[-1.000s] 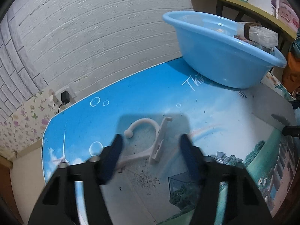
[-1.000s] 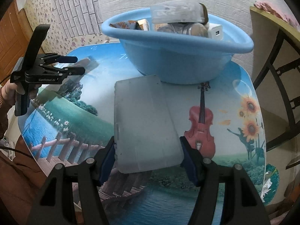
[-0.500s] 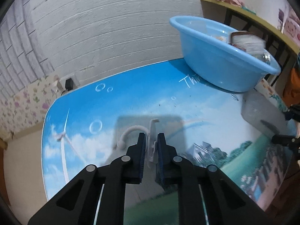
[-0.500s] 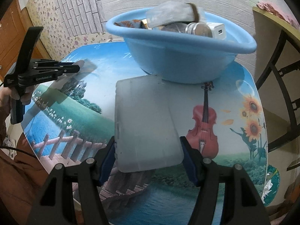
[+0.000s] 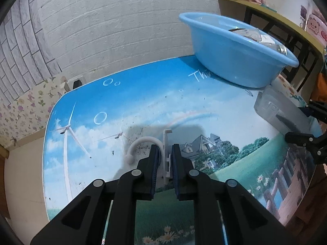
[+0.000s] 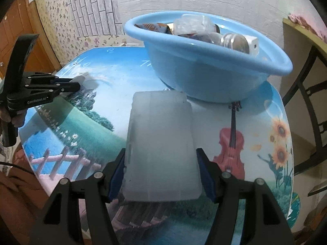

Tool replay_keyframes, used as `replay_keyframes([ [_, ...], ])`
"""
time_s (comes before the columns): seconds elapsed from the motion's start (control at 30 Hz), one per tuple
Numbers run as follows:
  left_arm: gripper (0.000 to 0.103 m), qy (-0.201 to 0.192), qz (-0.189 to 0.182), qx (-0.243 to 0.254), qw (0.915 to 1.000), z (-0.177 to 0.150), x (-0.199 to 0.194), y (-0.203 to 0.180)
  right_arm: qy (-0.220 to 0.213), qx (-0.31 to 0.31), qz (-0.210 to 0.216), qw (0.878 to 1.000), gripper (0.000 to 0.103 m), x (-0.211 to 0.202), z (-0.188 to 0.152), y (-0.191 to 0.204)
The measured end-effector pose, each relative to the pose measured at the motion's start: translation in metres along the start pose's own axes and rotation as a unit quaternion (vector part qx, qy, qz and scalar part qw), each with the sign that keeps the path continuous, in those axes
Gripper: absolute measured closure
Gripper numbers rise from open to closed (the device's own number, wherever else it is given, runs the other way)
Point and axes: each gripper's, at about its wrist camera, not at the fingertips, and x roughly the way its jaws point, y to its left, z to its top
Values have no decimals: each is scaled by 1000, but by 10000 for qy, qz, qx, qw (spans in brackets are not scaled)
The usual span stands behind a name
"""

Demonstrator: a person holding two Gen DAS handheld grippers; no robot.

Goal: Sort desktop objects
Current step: 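Lift the clear box with the right tool while the left tool lifts the white hook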

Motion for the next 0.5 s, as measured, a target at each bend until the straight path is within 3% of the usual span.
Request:
replay_keyframes([
  [0.27, 70, -106, -283, -217, 9993, 1, 2, 0, -137, -8, -10, 9999, 37, 5, 4, 2],
  [0.37, 46, -153, -536, -415, 9976, 0, 1, 0, -203, 79, -8, 9998, 37, 4, 3, 2],
  [0.43, 21, -157, -602, -464, 9970, 0, 3, -2, -215, 162, 38, 9996, 36, 4, 4, 1],
  [0.5, 17, -115, -541, -246, 9982, 0, 6, -11, -184, 260, 136, 9994, 36, 7, 7, 1],
])
